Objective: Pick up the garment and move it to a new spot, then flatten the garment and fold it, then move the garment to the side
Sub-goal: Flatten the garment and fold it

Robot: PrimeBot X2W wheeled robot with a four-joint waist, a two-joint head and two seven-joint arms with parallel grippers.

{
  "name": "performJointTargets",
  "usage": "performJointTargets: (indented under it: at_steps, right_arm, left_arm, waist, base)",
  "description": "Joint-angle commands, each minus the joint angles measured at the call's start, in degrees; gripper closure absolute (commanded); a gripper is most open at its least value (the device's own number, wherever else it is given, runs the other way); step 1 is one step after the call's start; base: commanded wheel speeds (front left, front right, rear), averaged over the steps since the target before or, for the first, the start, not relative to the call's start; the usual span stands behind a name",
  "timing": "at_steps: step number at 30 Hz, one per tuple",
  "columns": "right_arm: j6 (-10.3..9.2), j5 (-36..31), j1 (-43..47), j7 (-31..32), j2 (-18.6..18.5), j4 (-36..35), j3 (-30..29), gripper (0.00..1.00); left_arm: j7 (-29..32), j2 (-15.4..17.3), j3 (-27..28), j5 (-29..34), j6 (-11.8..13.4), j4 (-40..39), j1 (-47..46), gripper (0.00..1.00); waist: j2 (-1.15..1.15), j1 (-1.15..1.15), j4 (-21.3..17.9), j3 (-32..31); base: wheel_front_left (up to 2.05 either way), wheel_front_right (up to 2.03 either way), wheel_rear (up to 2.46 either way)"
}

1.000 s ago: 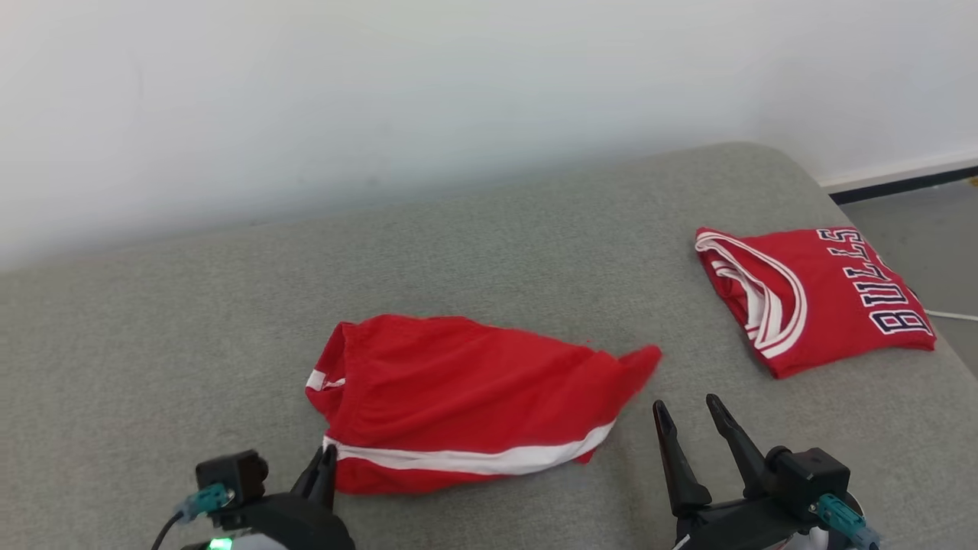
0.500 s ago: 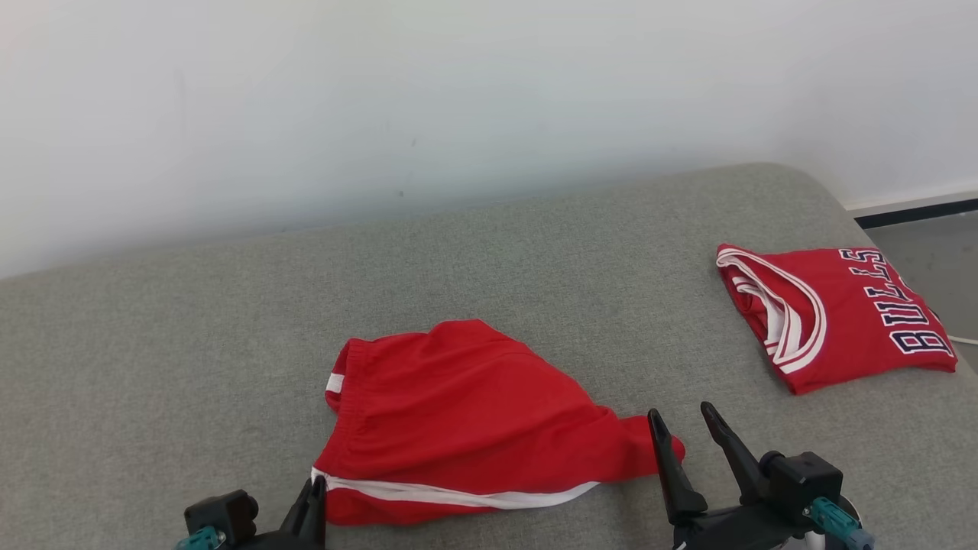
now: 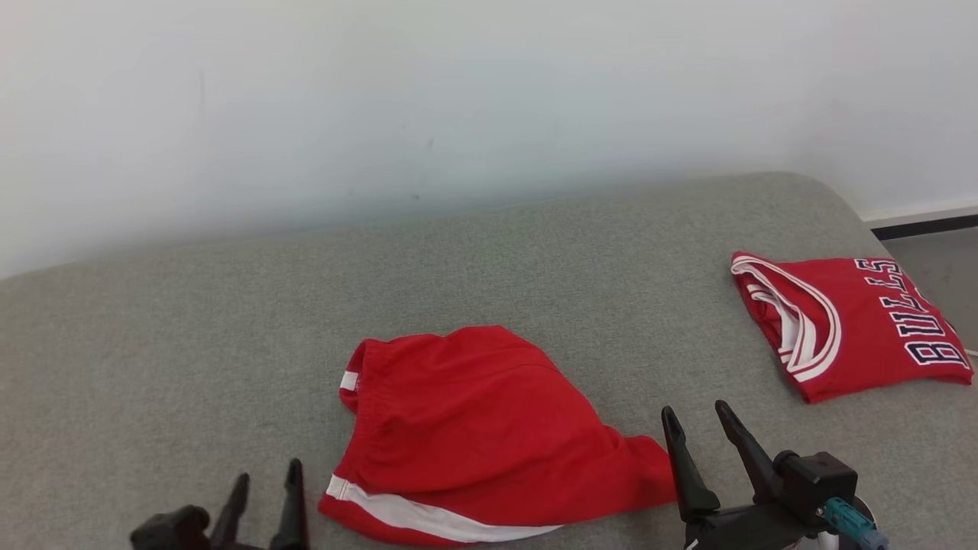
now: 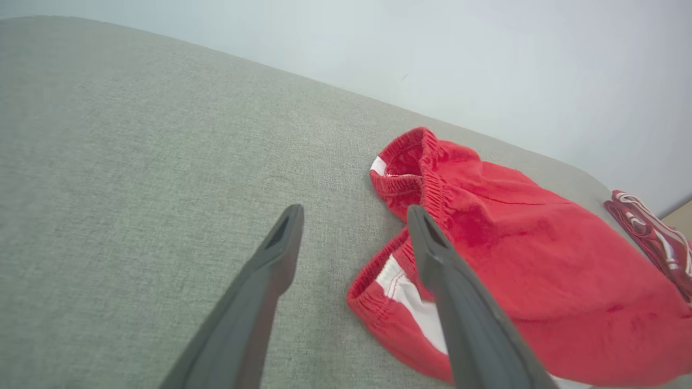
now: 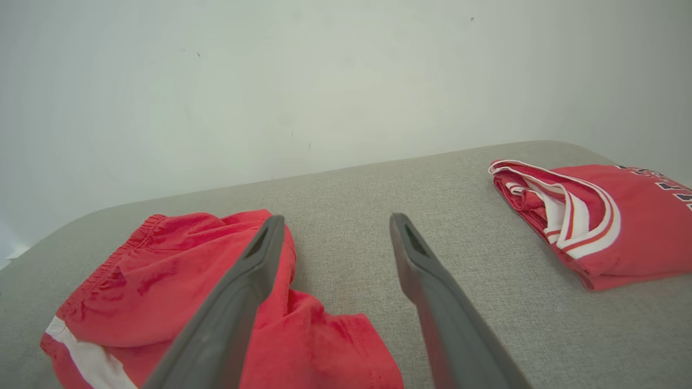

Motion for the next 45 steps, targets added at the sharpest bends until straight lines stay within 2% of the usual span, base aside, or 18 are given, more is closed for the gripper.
performJointTargets:
  at_steps: [1,5,11,20,24,31,36,45]
  right_arm:
    - [-0.16,-0.48,0.50,0.07,-0.02,-0.23,-0.31,0.00]
    - [-0.16,-0.74,0.67,0.24,-0.02,-0.58,-0.83,0.00]
    - [-0.16,-0.84,0.90,0.53,-0.02,-0.54,-0.98,0.00]
    - [-0.16,-1.63,1.28,2.26,-0.03,1.16,-1.59,0.00]
    - [-0.16,-1.93,1.24,7.72,-0.22,3.35,-3.56,0.00]
    - [-0.16,1.35,-0.37,22.03,-1.33,5.01,-8.88,0.00]
    - [-0.16,4.64,-1.73,30.90,-2.16,4.69,-9.54,0.00]
    - [-0.16,8.07,-3.28,39.91,-2.94,5.85,-9.18,0.00]
  left_arm:
    - [-0.33,0.02,2.04,2.14,0.32,-2.07,0.93,0.00]
    - [-0.32,-1.45,8.12,7.57,-0.33,-8.37,4.04,0.00]
    - [-0.27,-3.98,13.81,14.99,-2.29,-15.90,7.90,0.00]
    - [-0.27,-6.25,17.95,21.21,-5.57,-17.08,10.99,0.00]
    - [-0.28,-6.68,18.08,23.77,-6.25,-15.75,12.51,0.00]
    - [-0.28,-6.79,18.36,26.60,-7.07,-14.59,13.70,0.00]
    - [-0.29,-7.09,18.79,27.01,-7.53,-14.54,13.89,0.00]
    - [-0.28,-7.48,18.83,27.85,-8.20,-14.41,13.77,0.00]
  waist:
    - [0.00,0.00,0.66,-0.07]
    - [0.00,0.00,1.82,-0.25]
    - [0.00,0.00,3.22,-0.84]
    - [0.00,0.00,4.19,-1.61]
    - [0.00,0.00,4.62,-1.81]
    - [0.00,0.00,5.63,-0.76]
    - [0.00,0.00,6.30,0.27]
    - [0.00,0.00,7.28,0.86]
  base:
    - [0.00,0.00,0.00]
    - [0.00,0.00,0.00]
    - [0.00,0.00,0.00]
    - [0.00,0.00,0.00]
    - [0.00,0.00,0.00]
    - [0.00,0.00,0.00]
    - [0.00,0.00,0.00]
    - [0.00,0.00,0.00]
